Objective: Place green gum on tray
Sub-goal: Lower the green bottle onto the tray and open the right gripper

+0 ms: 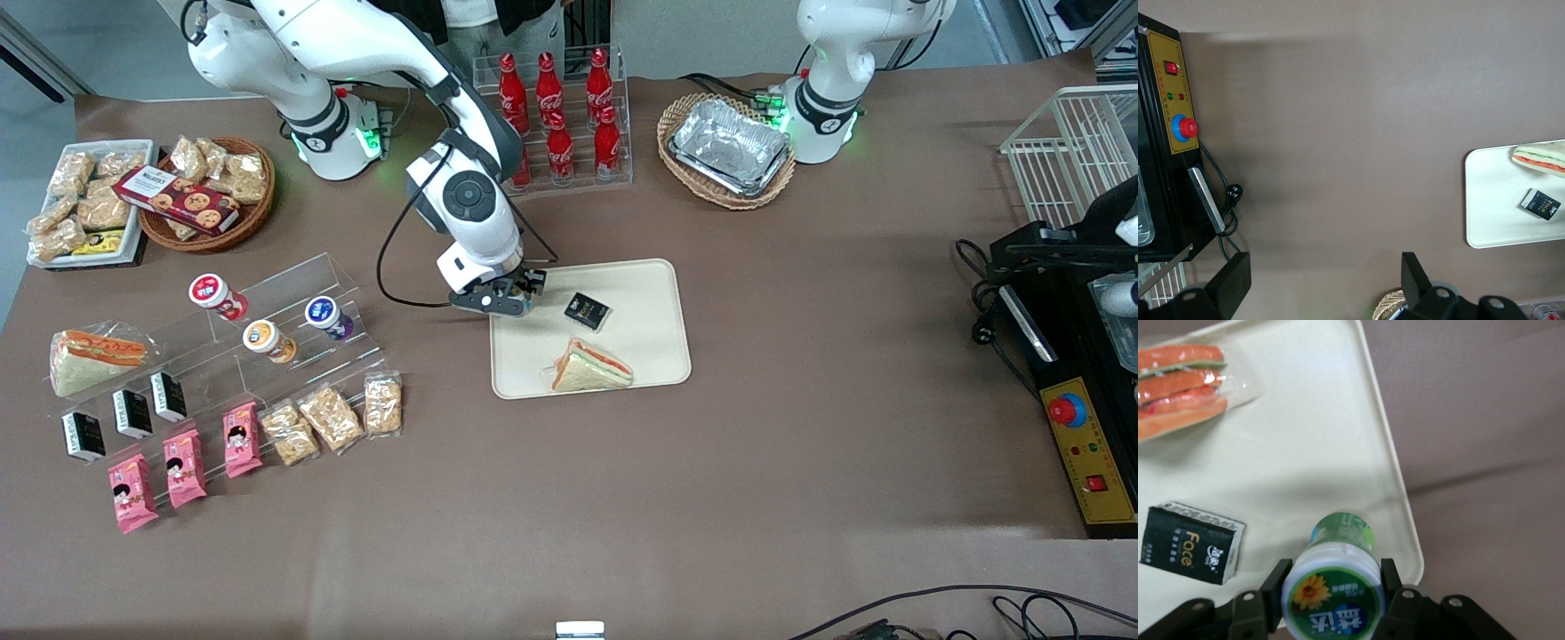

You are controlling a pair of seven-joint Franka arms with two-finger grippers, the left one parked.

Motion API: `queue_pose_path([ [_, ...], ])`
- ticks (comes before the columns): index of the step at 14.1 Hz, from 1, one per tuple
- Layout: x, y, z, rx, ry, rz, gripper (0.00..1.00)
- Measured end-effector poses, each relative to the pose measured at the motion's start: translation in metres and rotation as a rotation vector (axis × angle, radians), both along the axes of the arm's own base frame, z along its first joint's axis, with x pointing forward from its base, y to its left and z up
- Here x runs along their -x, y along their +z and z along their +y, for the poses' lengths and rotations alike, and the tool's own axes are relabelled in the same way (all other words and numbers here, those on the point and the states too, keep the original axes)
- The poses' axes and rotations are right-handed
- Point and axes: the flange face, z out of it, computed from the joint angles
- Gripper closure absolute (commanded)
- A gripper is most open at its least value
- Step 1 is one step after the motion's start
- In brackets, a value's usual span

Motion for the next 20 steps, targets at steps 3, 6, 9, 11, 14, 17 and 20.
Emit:
queue_pose_path([
  [3, 0.007, -0.012, 0.005, -0.005, 0.011, -0.009, 0.62],
  [6, 0.006, -0.019, 0.004, -0.002, 0.010, -0.007, 0.62],
  [9, 0.006, -0.021, 0.005, -0.006, 0.008, -0.013, 0.62],
  [11, 0.005, -0.024, 0.005, -0.008, 0.007, -0.015, 0.62],
  [14, 0.005, -0.027, 0.004, -0.007, 0.006, -0.016, 0.50],
  [17, 0.005, -0.028, 0.003, -0.006, 0.005, -0.015, 0.23],
  [20, 0.006, -0.029, 0.003, -0.004, 0.004, -0.013, 0.01],
])
